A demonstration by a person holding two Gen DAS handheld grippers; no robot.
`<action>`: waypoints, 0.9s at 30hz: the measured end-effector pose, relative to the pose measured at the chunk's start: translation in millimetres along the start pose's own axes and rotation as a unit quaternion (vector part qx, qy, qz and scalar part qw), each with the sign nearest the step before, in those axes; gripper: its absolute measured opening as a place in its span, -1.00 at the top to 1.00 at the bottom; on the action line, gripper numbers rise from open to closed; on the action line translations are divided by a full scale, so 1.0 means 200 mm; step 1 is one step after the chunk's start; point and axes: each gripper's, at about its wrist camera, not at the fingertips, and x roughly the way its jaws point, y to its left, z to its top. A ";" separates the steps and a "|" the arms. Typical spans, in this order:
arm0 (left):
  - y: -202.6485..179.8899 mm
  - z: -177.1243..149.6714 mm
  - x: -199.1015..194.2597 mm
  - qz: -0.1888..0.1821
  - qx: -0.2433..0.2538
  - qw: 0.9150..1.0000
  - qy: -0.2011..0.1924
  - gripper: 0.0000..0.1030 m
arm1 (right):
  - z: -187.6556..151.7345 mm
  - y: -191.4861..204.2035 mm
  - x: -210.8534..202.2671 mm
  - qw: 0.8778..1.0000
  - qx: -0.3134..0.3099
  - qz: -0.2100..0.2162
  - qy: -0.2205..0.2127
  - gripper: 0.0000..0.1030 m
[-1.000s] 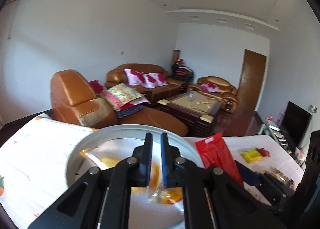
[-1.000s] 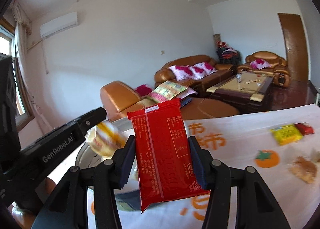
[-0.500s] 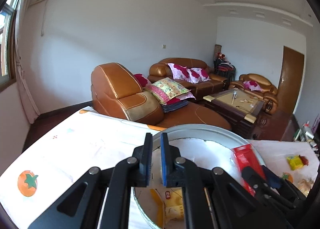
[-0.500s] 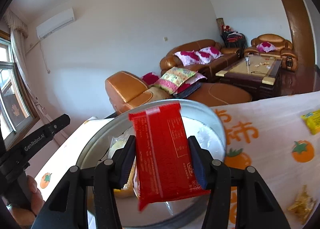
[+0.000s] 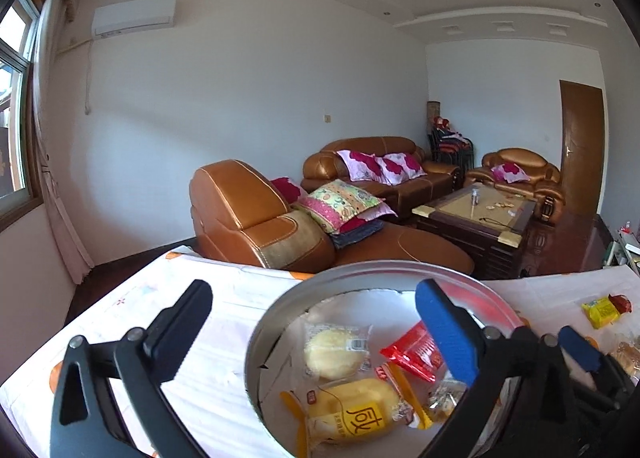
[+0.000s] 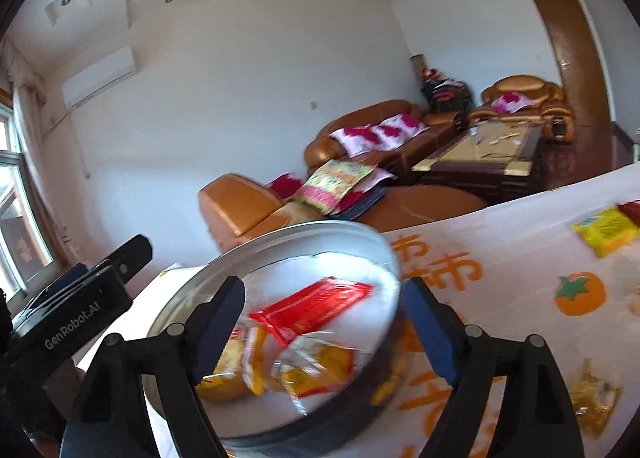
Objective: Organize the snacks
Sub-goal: 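Withdraw both tools from the tin back toward the snack pile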
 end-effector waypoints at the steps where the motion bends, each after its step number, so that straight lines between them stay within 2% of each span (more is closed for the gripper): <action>1: 0.00 0.00 0.01 -0.002 0.000 1.000 0.002 -1.00 | 0.00 -0.02 -0.02 1.000 0.000 -0.009 -0.005 -0.61; 6: -0.04 -0.01 0.01 -0.009 -0.003 1.000 0.011 -1.00 | 0.01 -0.06 -0.14 0.997 -0.019 -0.057 -0.039 -0.61; 11: -0.08 -0.03 0.00 -0.020 0.003 1.000 0.021 -1.00 | 0.00 -0.08 -0.22 0.993 -0.050 -0.095 -0.052 -0.61; 27: -0.21 -0.08 -0.06 -0.034 0.024 0.999 0.018 -1.00 | -0.02 -0.19 -0.40 0.986 -0.062 -0.143 -0.063 -0.61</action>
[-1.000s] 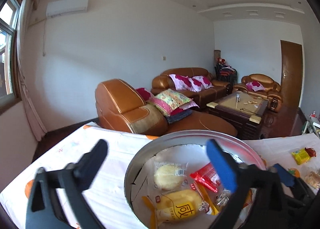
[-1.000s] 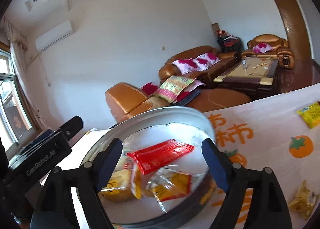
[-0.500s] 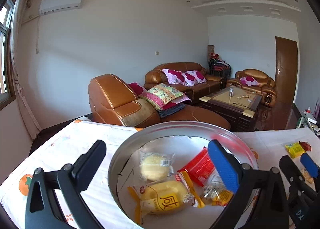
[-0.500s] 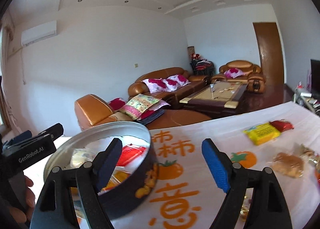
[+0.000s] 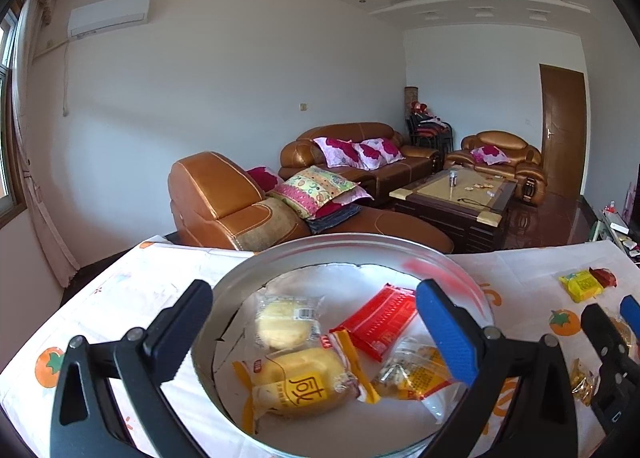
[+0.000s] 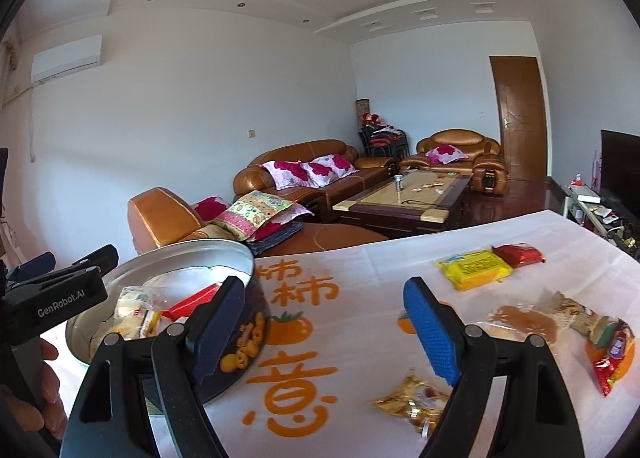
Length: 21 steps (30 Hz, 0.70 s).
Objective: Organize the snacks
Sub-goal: 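Withdraw both tools from the tin back toward the snack pile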
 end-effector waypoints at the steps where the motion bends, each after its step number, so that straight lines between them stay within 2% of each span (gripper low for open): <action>1: -0.01 0.00 -0.01 -0.003 0.001 1.000 -0.001 -1.00 | 0.00 -0.01 -0.01 1.000 -0.002 -0.003 -0.002 -0.61; 9: -0.10 -0.04 -0.08 -0.021 0.005 1.000 -0.016 -1.00 | 0.01 -0.10 -0.08 0.999 -0.022 -0.040 -0.017 -0.61; 15: -0.21 -0.09 -0.15 -0.045 0.021 0.998 -0.035 -1.00 | 0.02 -0.21 -0.09 0.997 -0.016 -0.075 -0.006 -0.62; 21: -0.26 -0.13 -0.16 -0.064 0.025 0.997 -0.018 -1.00 | 0.03 -0.30 -0.11 0.995 -0.010 -0.099 0.004 -0.62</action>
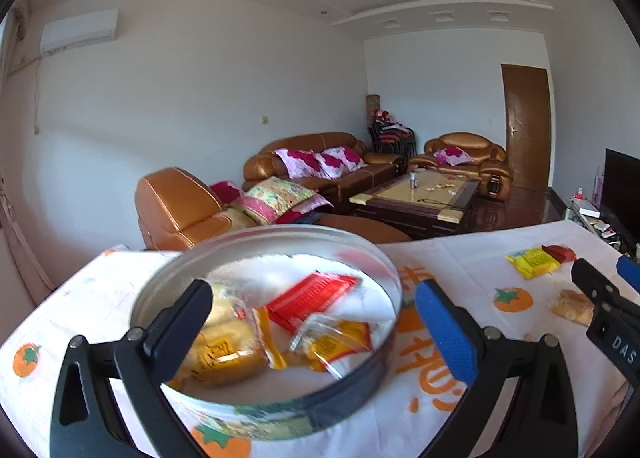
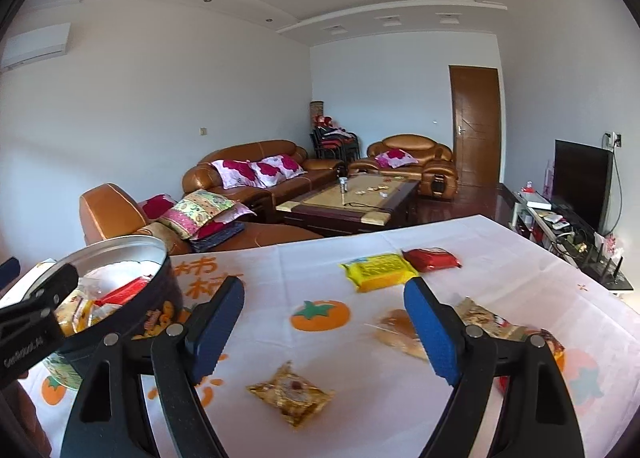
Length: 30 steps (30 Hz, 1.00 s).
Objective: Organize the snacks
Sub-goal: 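Withdraw both tools from the tin back toward the snack pile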
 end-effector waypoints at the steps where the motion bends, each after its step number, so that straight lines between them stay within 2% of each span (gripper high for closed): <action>1: 0.00 0.00 0.00 -0.002 -0.004 1.000 0.004 -1.00 | 0.00 -0.01 0.00 1.000 0.000 -0.003 0.002 -0.62; 13: -0.19 -0.07 -0.05 -0.004 0.028 1.000 0.011 -1.00 | 0.00 -0.21 0.00 0.999 0.025 -0.024 0.029 -0.62; 30: -0.49 -0.09 -0.09 -0.047 0.049 0.997 0.041 -1.00 | -0.01 -0.46 -0.01 0.996 0.047 -0.051 0.051 -0.62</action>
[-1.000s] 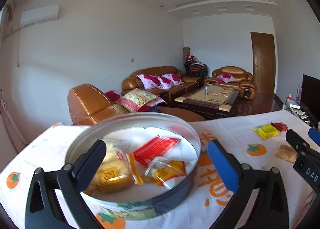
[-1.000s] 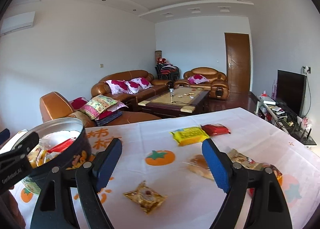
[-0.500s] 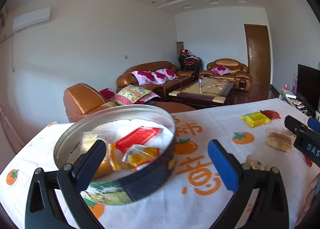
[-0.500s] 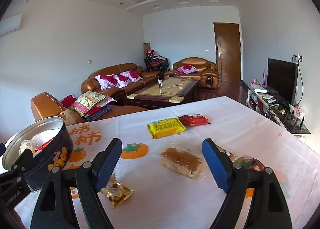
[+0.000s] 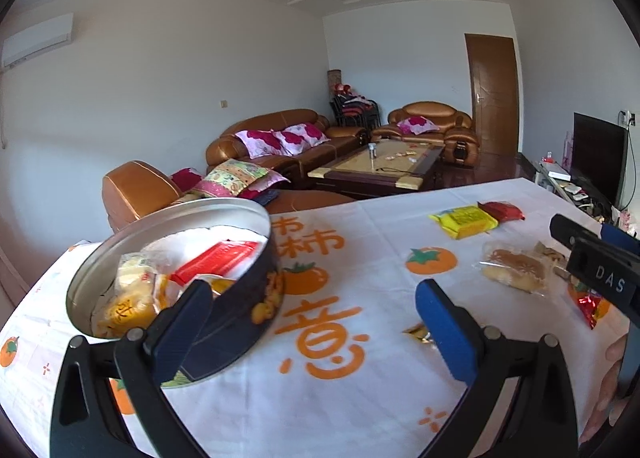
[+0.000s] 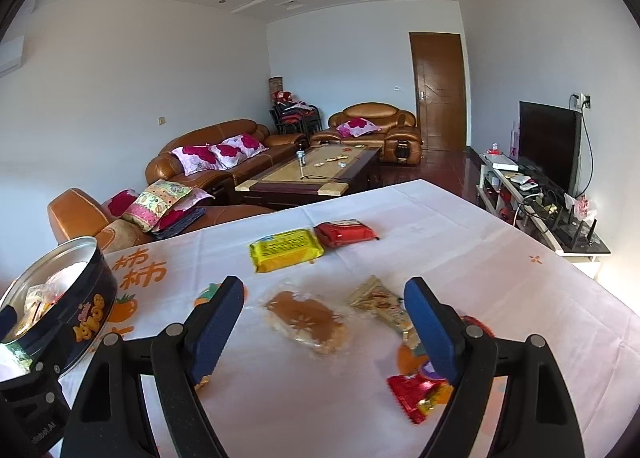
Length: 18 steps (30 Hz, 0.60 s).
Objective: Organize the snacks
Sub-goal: 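Withdraw both tools from the tin back toward the snack pile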
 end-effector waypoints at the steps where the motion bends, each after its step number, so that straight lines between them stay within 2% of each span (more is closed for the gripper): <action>1: -0.01 0.00 0.00 0.001 0.001 1.000 -0.001 -1.00 | 0.00 -0.02 0.00 1.000 0.000 -0.001 0.000 -0.63; 2: -0.02 0.00 0.00 0.001 0.001 1.000 -0.001 -1.00 | 0.01 -0.03 0.00 1.000 0.000 0.000 0.000 -0.65; 4: -0.03 0.00 -0.01 -0.003 -0.002 1.000 -0.001 -1.00 | 0.01 -0.05 -0.01 1.000 0.001 0.002 -0.001 -0.84; 8: -0.07 0.00 -0.01 -0.005 0.003 1.000 -0.001 -1.00 | 0.00 -0.07 -0.04 1.000 0.009 0.026 -0.003 -0.94; 18: -0.14 0.00 -0.05 -0.001 0.020 1.000 -0.006 -1.00 | -0.01 -0.11 -0.06 0.999 0.011 0.038 0.000 -0.97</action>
